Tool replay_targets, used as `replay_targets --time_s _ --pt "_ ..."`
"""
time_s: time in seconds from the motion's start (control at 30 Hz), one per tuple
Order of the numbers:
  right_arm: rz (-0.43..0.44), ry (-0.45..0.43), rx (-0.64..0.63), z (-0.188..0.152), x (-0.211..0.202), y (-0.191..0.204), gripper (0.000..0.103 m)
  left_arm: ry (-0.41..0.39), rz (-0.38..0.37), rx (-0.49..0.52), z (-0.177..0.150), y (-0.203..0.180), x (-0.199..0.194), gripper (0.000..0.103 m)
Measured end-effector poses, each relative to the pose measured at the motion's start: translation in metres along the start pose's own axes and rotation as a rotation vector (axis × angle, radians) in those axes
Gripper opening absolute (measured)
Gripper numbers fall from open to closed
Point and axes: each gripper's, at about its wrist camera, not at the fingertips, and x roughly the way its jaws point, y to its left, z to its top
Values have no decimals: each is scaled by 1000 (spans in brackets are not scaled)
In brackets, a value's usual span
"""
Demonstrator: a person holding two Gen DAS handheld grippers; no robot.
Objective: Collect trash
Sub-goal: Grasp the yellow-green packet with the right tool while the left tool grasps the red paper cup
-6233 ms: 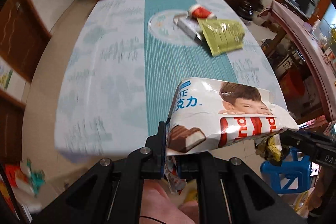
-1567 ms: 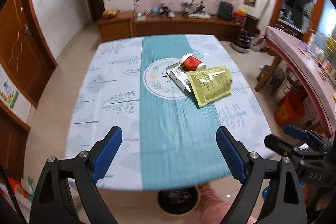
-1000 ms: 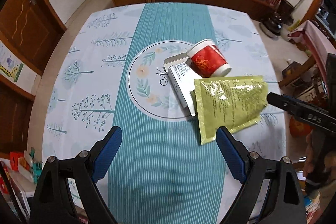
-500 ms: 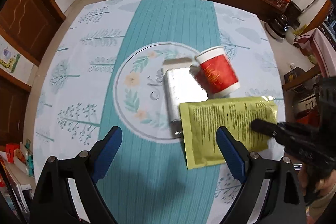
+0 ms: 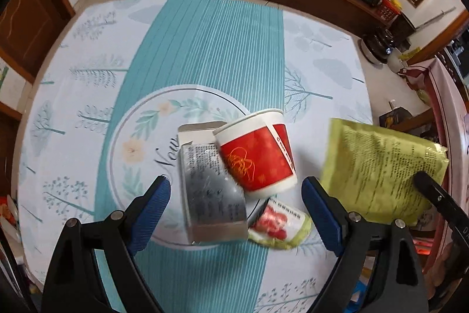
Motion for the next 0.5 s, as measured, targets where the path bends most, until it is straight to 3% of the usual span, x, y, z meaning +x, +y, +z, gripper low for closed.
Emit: replay_targets --time_s 0.17,0.33,0.5 --pt "-50 -13 92 4 21 -24 1 40 8 -56 15 0 29 90" --pt "-24 8 105 2 36 -28 1 49 14 -70 25 -1 48 86" --pt "-19 30 81 0 49 -21 1 60 -19 -58 31 -13 59 70"
